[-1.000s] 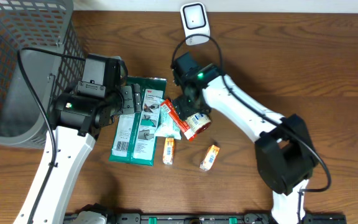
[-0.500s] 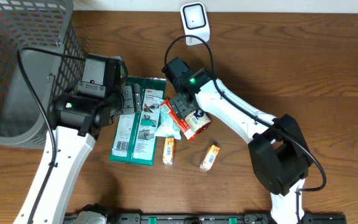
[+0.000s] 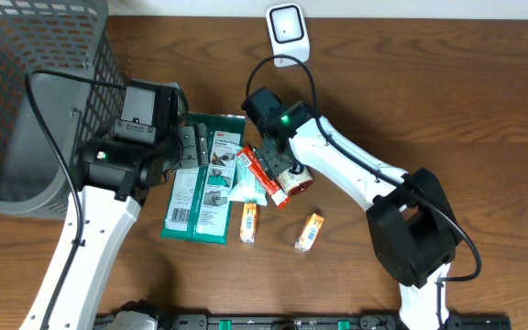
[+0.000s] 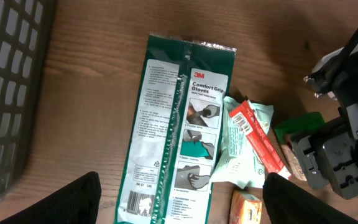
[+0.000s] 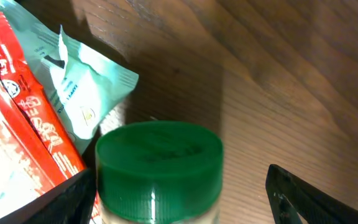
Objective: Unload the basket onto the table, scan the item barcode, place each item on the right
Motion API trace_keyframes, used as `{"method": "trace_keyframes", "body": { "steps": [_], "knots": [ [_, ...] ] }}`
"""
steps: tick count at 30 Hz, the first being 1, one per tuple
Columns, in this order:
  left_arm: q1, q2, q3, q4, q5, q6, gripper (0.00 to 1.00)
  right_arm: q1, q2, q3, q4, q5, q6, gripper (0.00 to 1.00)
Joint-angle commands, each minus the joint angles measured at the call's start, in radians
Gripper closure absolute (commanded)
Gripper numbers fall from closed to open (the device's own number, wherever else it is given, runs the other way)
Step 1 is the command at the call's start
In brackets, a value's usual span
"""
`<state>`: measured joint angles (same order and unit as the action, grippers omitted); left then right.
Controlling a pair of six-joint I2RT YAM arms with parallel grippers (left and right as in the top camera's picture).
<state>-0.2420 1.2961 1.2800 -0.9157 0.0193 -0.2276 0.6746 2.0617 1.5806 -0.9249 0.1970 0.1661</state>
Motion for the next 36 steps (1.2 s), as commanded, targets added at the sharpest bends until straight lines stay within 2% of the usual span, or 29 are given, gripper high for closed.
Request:
{"method": "trace_keyframes", "body": {
  "steps": [1, 4, 10, 27, 36],
  "knots": [
    [0.005, 0.004, 0.013, 0.0, -0.012, 0.014, 0.16, -0.007, 0.0, -0.045, 0.026, -0.023, -0.002, 0.19],
    [0.005, 0.004, 0.013, 0.0, -0.013, 0.014, 0.16, -0.007, 0.0, -0.095, 0.078, -0.023, 0.02, 0.19],
    [0.005, 0.004, 0.013, 0.0, -0.012, 0.014, 0.16, -0.006, -0.005, -0.1, 0.089, -0.023, 0.02, 0.25],
    [0.005, 0.004, 0.013, 0.0, -0.012, 0.014, 0.16, -0.009, -0.005, -0.023, 0.046, -0.079, 0.054, 0.26],
    [0.005, 0.004, 0.013, 0.0, -0.012, 0.014, 0.16, -0.01, -0.014, -0.015, 0.025, -0.079, 0.058, 0.38]
  ]
}}
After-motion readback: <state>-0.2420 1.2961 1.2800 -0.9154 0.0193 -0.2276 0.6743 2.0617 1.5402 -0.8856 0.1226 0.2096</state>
